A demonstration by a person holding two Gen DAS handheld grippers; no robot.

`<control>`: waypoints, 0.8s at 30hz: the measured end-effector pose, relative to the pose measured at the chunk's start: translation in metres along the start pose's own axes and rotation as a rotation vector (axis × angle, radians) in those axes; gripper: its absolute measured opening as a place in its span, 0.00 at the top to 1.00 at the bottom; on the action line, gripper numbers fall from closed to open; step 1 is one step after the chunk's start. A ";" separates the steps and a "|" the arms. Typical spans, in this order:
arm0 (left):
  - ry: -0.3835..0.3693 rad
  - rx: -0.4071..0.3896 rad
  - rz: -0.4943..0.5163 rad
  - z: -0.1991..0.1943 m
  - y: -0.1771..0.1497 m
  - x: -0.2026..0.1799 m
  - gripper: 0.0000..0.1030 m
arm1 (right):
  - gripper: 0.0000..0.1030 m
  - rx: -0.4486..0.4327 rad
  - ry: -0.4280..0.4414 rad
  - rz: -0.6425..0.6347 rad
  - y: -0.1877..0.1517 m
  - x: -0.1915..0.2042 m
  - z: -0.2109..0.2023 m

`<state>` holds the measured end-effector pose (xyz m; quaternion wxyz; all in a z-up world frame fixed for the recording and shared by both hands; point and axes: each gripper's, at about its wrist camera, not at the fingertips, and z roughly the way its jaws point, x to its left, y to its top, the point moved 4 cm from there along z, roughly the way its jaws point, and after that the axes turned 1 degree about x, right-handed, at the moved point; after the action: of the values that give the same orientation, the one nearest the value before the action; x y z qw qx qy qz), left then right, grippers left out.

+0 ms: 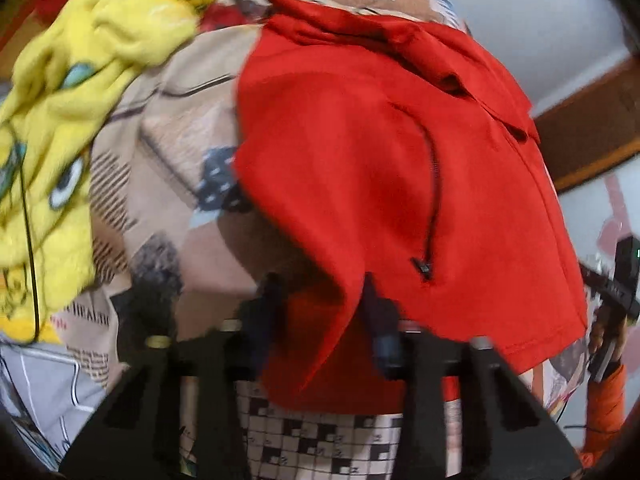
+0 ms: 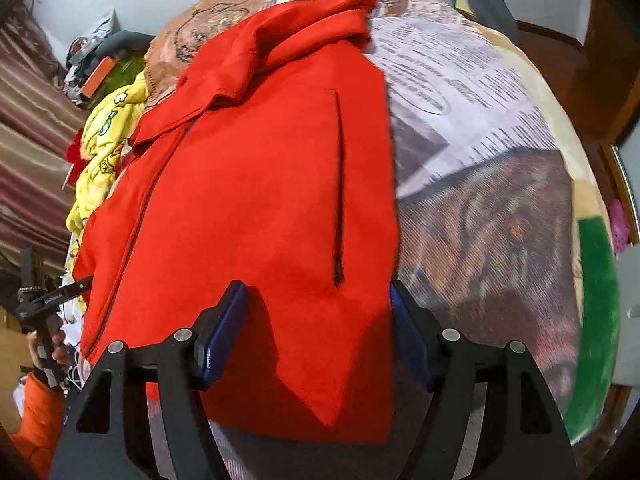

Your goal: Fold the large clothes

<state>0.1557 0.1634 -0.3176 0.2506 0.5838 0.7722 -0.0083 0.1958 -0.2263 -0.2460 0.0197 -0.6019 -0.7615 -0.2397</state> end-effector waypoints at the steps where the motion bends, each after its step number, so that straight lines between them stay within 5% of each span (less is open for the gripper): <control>1: 0.002 -0.002 0.019 -0.001 0.001 -0.004 0.88 | 0.39 -0.002 -0.003 -0.013 0.001 0.001 0.001; 3: 0.014 -0.014 0.052 -0.003 0.004 -0.014 0.94 | 0.68 -0.008 -0.001 -0.035 0.002 0.005 0.001; 5: 0.024 -0.037 0.074 -0.010 0.010 -0.023 0.97 | 0.82 0.000 0.030 -0.055 0.005 0.011 0.000; 12: 0.016 -0.154 0.117 -0.049 0.046 -0.050 0.98 | 0.85 -0.061 0.050 -0.123 0.018 0.032 -0.012; 18: -0.016 -0.267 0.106 -0.085 0.103 -0.060 0.98 | 0.85 -0.216 0.098 -0.139 0.067 0.044 -0.050; 24: -0.010 -0.370 0.088 -0.100 0.178 -0.074 0.98 | 0.85 -0.313 0.054 -0.183 0.129 0.053 -0.060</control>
<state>0.2937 0.1847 -0.1513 0.3574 0.5611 0.7330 0.1419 0.2849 -0.1811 -0.1319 -0.0757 -0.5193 -0.7656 -0.3720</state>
